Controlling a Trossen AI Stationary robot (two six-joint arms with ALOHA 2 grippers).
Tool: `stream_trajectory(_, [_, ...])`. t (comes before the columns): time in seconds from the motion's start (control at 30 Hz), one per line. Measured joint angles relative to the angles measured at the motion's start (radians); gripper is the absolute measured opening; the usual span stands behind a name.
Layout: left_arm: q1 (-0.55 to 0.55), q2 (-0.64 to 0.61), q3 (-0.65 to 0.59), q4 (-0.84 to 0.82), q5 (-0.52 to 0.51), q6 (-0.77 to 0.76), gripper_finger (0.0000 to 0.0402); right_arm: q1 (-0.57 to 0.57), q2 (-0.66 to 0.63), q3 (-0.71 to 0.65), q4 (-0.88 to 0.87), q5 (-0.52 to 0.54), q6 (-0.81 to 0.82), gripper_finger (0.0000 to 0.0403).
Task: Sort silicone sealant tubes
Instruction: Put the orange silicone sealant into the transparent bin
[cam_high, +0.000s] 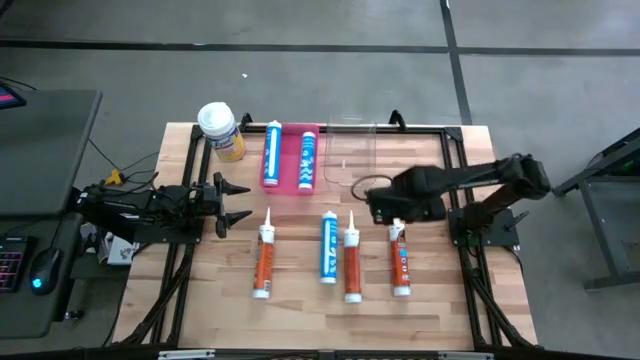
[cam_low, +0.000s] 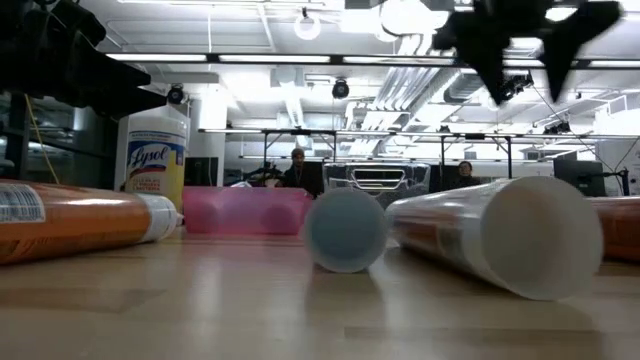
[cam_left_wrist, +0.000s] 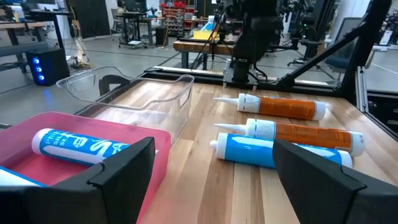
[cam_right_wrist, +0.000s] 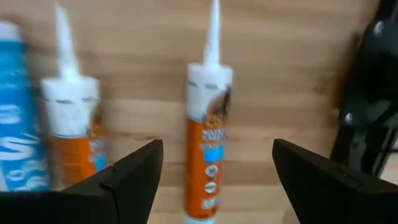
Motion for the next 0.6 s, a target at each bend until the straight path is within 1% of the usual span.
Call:
stream_trajectory(0.13, [0.000,0.000,0.000,0.000,0.000,0.000,0.0319,0.036,-0.017,-0.131,0.161,-0.075,0.050,0.0298])
stream_trajectory(0.23, [0.000,0.000,0.000,0.000,-0.001,0.000,0.0319,0.050,-0.016,-0.211,0.295,-0.105,0.068,0.0298])
stream_trajectory(0.3, [0.000,0.000,0.000,0.000,0.000,0.000,0.0319,0.054,-0.016,-0.257,0.352,-0.113,0.076,0.0298])
stream_trajectory(0.43, [0.000,0.000,0.000,0.000,-0.001,0.000,0.0319,0.050,-0.015,-0.323,0.383,-0.123,0.085,0.0298])
stream_trajectory(0.6, [0.000,0.000,0.000,0.000,-0.001,0.000,0.0319,0.050,-0.015,-0.388,0.437,-0.107,0.085,0.0298])
